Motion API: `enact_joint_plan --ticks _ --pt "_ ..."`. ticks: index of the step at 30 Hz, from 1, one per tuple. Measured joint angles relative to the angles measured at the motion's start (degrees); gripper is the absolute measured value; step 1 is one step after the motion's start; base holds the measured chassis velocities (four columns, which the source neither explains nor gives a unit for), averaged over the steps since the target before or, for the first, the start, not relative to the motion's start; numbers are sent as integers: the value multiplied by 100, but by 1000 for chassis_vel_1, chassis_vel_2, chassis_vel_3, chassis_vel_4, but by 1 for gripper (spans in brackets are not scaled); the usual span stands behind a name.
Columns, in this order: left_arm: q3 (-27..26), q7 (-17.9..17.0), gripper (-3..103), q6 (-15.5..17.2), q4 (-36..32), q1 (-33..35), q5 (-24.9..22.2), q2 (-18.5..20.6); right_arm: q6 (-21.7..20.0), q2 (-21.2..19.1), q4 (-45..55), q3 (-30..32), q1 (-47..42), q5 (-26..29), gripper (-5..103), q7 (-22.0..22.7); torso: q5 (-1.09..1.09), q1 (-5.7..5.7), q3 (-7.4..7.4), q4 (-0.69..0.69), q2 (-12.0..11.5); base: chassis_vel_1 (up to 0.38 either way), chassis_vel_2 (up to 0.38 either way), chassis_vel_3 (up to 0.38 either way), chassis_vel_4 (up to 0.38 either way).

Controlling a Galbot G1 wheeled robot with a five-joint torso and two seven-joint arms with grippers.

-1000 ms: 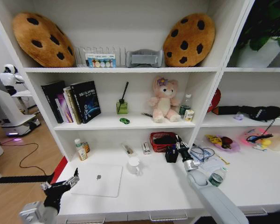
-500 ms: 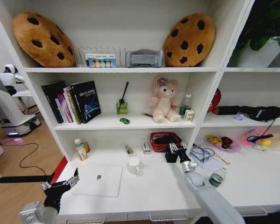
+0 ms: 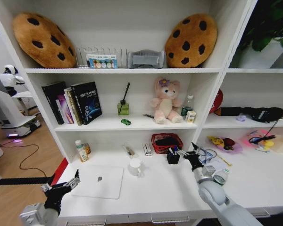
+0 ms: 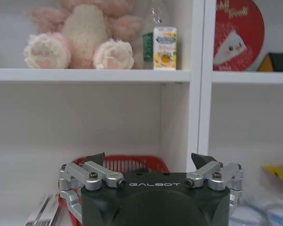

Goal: Organize the objects on the table.

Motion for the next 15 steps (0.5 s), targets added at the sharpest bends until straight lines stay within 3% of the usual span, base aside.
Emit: enact_joint_plan --ticks 4,8,12,15 --pt "0 2 100 0 0 -1 0 0 -66 125 315 534 -671 -39 100 30 3 0 0 0 0 0 0 0 0" --pt "1 4 100 0 0 0 0 1 489 434 377 1291 -1414 -858 100 -429 4 0 0 0 0 0 0 0 0" --pt "-1 0 100 0 0 0 0 0 694 805 582 1619 -1950 -978 100 -605 3 1 0 0 0 0 0 0 0" --pt "0 1 100 1 0 0 0 0 959 1303 723 1799 -2398 -1082 100 -876 3 0 0 0 0 0 0 0 0"
